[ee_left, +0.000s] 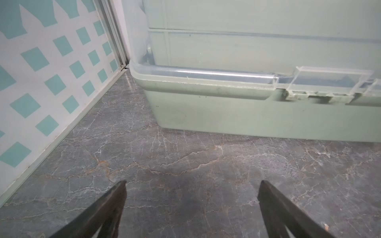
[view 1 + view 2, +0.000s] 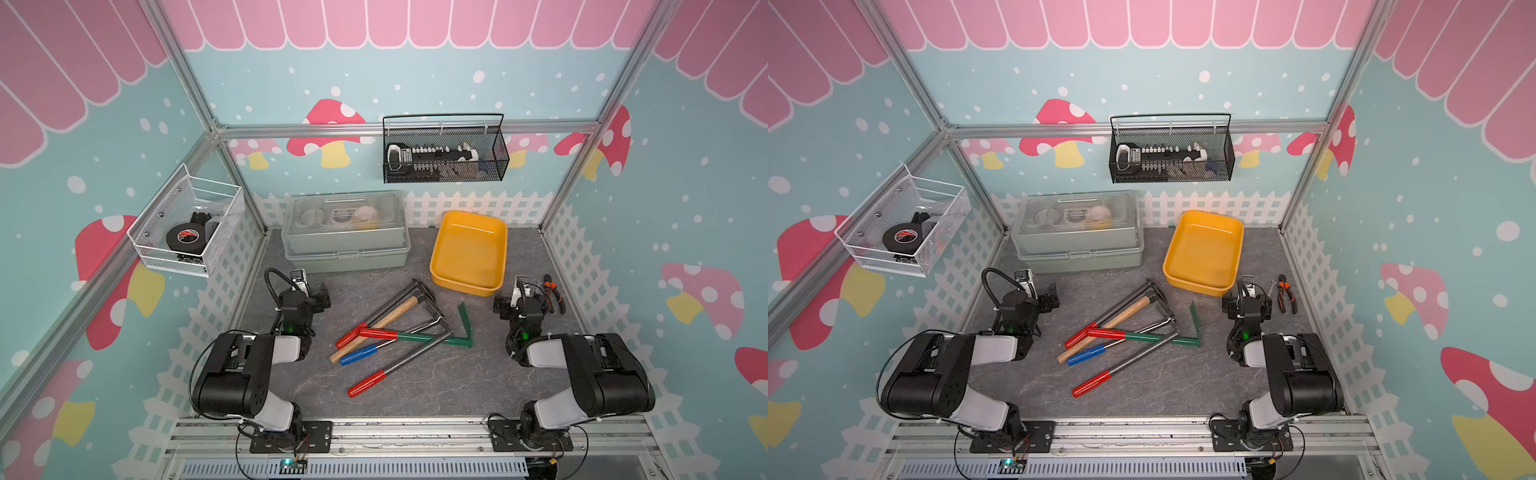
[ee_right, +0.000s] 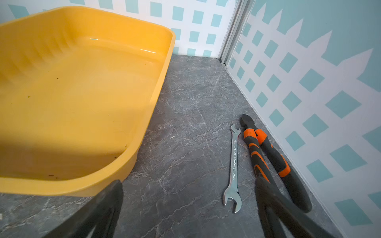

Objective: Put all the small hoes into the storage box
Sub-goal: Pick up the hoe from the center of the board.

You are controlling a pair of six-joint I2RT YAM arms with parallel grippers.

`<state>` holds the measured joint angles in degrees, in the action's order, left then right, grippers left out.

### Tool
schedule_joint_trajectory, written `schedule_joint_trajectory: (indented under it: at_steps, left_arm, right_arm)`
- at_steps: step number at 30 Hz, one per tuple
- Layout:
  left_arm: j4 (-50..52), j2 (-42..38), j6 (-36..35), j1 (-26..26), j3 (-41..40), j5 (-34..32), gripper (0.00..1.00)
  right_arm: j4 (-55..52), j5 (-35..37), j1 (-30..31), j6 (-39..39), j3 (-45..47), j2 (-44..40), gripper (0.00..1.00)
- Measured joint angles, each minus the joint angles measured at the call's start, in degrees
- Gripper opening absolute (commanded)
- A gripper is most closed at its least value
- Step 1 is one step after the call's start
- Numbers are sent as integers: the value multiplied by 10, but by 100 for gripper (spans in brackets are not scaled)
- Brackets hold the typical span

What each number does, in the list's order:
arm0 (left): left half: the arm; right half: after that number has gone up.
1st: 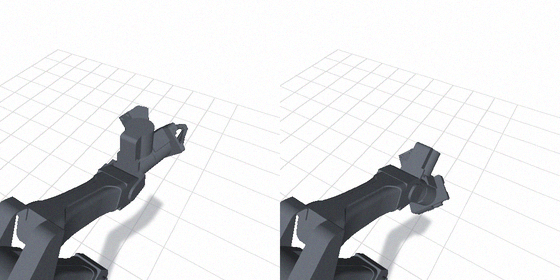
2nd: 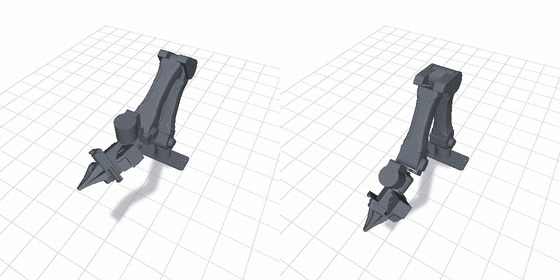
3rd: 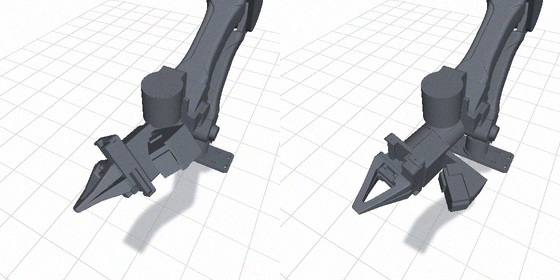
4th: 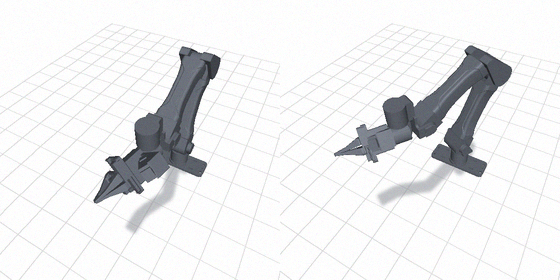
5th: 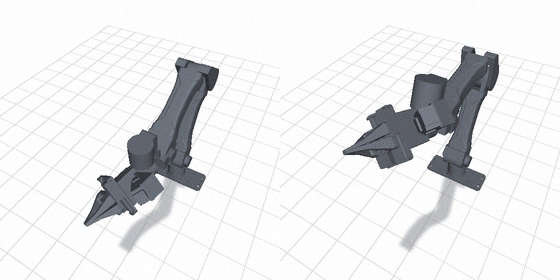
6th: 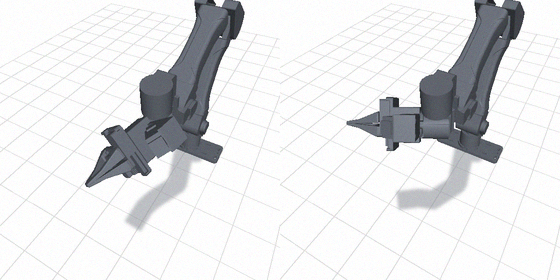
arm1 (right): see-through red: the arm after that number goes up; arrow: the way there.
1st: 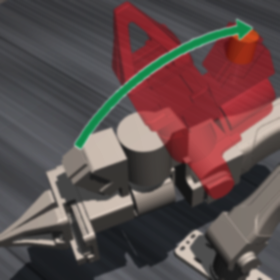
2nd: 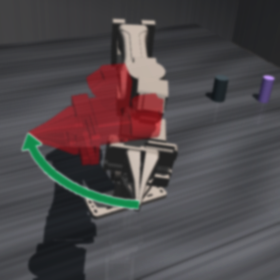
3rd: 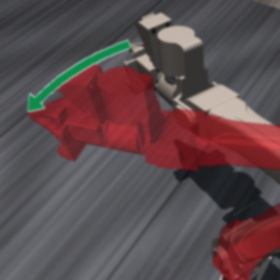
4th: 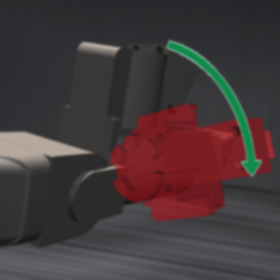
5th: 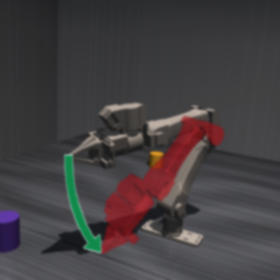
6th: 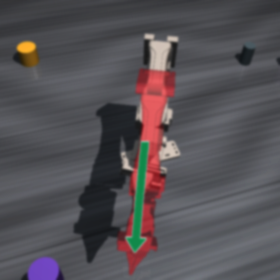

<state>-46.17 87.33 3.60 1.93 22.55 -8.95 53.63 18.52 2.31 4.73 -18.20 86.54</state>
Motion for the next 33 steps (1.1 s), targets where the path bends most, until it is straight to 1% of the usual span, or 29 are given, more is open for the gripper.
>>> schedule_joint_trajectory:
  at_steps: [28, 31, 33]
  left_arm:
    - [0, 0, -4, 1, 0, 0, 99]
    - [0, 0, -11, 9, 0, -4, 99]
    - [1, -1, -15, 16, 0, -3, 99]
  right_arm:
    - [-1, 3, 0, 0, 0, 0, 99]
    - [-17, 10, 0, 0, -4, -10, 99]
    - [-38, 15, 0, 1, -7, -32, 99]
